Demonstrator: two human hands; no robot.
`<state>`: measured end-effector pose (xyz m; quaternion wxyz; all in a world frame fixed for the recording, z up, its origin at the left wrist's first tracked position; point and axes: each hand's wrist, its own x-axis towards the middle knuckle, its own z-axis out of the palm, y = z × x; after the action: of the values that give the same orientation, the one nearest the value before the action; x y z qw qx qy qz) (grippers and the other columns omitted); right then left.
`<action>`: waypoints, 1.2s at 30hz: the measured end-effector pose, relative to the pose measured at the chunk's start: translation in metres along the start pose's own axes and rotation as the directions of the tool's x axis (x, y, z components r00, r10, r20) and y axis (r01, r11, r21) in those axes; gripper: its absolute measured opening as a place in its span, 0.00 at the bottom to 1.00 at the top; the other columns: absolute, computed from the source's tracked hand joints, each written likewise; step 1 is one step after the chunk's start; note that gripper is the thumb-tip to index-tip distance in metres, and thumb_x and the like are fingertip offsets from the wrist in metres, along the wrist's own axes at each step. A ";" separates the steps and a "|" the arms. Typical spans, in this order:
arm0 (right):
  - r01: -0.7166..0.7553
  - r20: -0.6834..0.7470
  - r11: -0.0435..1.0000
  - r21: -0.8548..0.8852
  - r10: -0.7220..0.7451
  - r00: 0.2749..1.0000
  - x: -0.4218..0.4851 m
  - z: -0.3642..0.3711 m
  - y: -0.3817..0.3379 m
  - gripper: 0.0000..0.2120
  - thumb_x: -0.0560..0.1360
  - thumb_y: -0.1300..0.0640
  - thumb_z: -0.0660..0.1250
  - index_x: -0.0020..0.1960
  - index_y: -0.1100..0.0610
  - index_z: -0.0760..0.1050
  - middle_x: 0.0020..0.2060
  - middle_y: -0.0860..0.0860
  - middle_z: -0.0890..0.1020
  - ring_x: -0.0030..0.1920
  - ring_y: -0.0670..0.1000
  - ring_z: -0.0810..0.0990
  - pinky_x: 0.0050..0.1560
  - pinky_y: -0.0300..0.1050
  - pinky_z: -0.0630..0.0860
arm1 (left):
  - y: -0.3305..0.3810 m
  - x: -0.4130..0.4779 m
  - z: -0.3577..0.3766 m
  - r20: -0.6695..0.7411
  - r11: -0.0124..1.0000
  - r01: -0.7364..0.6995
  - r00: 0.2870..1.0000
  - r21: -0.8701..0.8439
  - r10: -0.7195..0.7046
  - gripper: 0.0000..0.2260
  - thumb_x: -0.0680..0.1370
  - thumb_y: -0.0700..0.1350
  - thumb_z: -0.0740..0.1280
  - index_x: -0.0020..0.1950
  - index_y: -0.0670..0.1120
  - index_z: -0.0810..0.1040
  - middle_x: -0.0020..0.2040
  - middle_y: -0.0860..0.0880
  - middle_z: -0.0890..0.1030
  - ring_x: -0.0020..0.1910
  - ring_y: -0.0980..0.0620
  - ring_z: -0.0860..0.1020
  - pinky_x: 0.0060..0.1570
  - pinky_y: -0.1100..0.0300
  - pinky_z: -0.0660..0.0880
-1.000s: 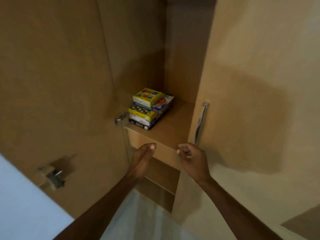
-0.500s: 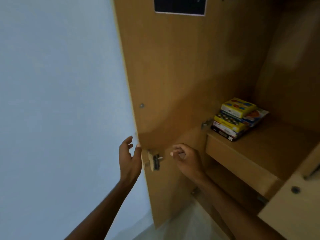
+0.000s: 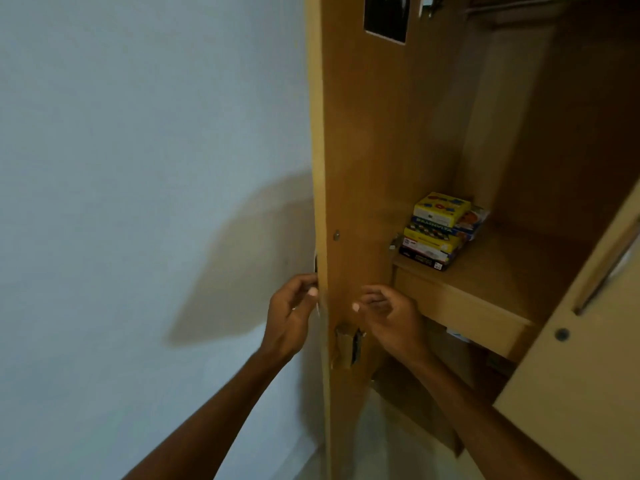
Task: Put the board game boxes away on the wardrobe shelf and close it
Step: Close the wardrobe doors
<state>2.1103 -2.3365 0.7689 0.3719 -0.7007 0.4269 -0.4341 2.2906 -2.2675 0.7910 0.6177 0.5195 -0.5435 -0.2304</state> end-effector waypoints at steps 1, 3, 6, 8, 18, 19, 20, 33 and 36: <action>0.000 -0.030 1.000 -0.006 0.000 1.000 -0.005 -0.005 0.000 0.19 0.68 0.47 0.75 0.57 0.47 0.78 0.46 0.43 0.83 0.47 0.42 0.81 0.46 0.42 0.80 | 0.000 0.001 0.004 0.028 1.000 -0.015 0.999 -0.005 0.015 0.10 0.80 0.45 0.62 0.57 0.45 0.79 0.52 0.47 0.83 0.53 0.47 0.82 0.53 0.54 0.80; -0.001 -0.097 0.999 -0.048 -0.004 0.995 -0.016 -0.017 0.001 0.24 0.64 0.43 0.77 0.57 0.47 0.77 0.46 0.42 0.82 0.47 0.42 0.80 0.47 0.42 0.79 | 0.002 0.007 0.019 0.036 1.000 -0.007 0.999 -0.011 0.007 0.08 0.80 0.43 0.64 0.57 0.46 0.79 0.52 0.50 0.83 0.53 0.52 0.81 0.51 0.57 0.80; 0.011 -0.175 0.991 -0.134 -0.035 0.984 -0.030 -0.039 0.003 0.28 0.62 0.40 0.77 0.58 0.48 0.77 0.45 0.42 0.82 0.46 0.42 0.80 0.45 0.42 0.80 | 0.011 0.020 0.049 0.120 1.000 -0.025 0.992 -0.009 0.026 0.08 0.78 0.40 0.66 0.57 0.45 0.80 0.50 0.52 0.83 0.50 0.56 0.81 0.49 0.60 0.80; 0.013 -0.244 0.977 -0.211 -0.065 0.968 -0.039 -0.056 0.007 0.26 0.63 0.40 0.76 0.57 0.48 0.77 0.45 0.41 0.81 0.45 0.40 0.79 0.44 0.39 0.79 | 0.012 0.024 0.071 0.227 0.999 -0.030 0.973 -0.046 0.039 0.07 0.77 0.37 0.67 0.53 0.42 0.82 0.47 0.49 0.84 0.48 0.54 0.82 0.48 0.58 0.80; -0.234 -0.587 0.848 -0.475 -0.107 0.803 -0.060 -0.167 0.045 0.27 0.63 0.37 0.73 0.59 0.46 0.75 0.45 0.40 0.80 0.45 0.41 0.78 0.42 0.41 0.79 | 0.019 0.036 0.207 0.471 0.989 -0.043 0.876 -0.140 0.105 0.04 0.76 0.38 0.68 0.49 0.43 0.81 0.42 0.49 0.82 0.44 0.48 0.81 0.44 0.55 0.80; -0.254 -0.604 0.831 -0.495 -0.120 0.788 -0.058 -0.174 0.047 0.28 0.64 0.37 0.73 0.60 0.47 0.74 0.47 0.41 0.81 0.47 0.42 0.78 0.43 0.41 0.78 | 0.018 0.038 0.217 0.468 0.989 -0.043 0.878 -0.138 0.104 0.03 0.76 0.39 0.68 0.49 0.44 0.81 0.42 0.50 0.82 0.44 0.48 0.81 0.44 0.54 0.81; -0.266 -0.613 0.810 -0.522 -0.139 0.778 -0.056 -0.181 0.049 0.30 0.64 0.37 0.73 0.62 0.47 0.74 0.49 0.43 0.81 0.49 0.43 0.78 0.45 0.41 0.78 | 0.018 0.040 0.227 0.462 0.990 -0.043 0.881 -0.137 0.102 0.03 0.76 0.40 0.68 0.49 0.44 0.81 0.42 0.49 0.82 0.44 0.48 0.81 0.45 0.52 0.81; -0.531 -0.689 0.483 -0.696 -0.243 0.683 0.013 -0.305 0.092 0.51 0.63 0.31 0.67 0.76 0.59 0.56 0.75 0.61 0.58 0.75 0.62 0.55 0.69 0.63 0.58 | 0.025 0.085 0.383 0.430 0.991 -0.096 0.894 -0.090 0.126 0.01 0.77 0.43 0.69 0.46 0.48 0.79 0.40 0.52 0.81 0.39 0.59 0.77 0.41 0.69 0.75; -0.560 -0.692 0.448 -0.697 -0.213 0.690 0.029 -0.321 0.097 0.57 0.64 0.28 0.64 0.78 0.61 0.47 0.77 0.63 0.50 0.77 0.65 0.46 0.71 0.67 0.51 | 0.022 0.098 0.405 0.406 0.990 -0.117 0.904 -0.073 0.137 0.01 0.77 0.44 0.69 0.46 0.47 0.80 0.38 0.53 0.81 0.37 0.58 0.77 0.39 0.70 0.73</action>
<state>1.7937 -2.4467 0.8024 -0.1873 -0.5130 0.7683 -0.3338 1.9449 -2.5014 0.8000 0.5157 0.4087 -0.6880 -0.3061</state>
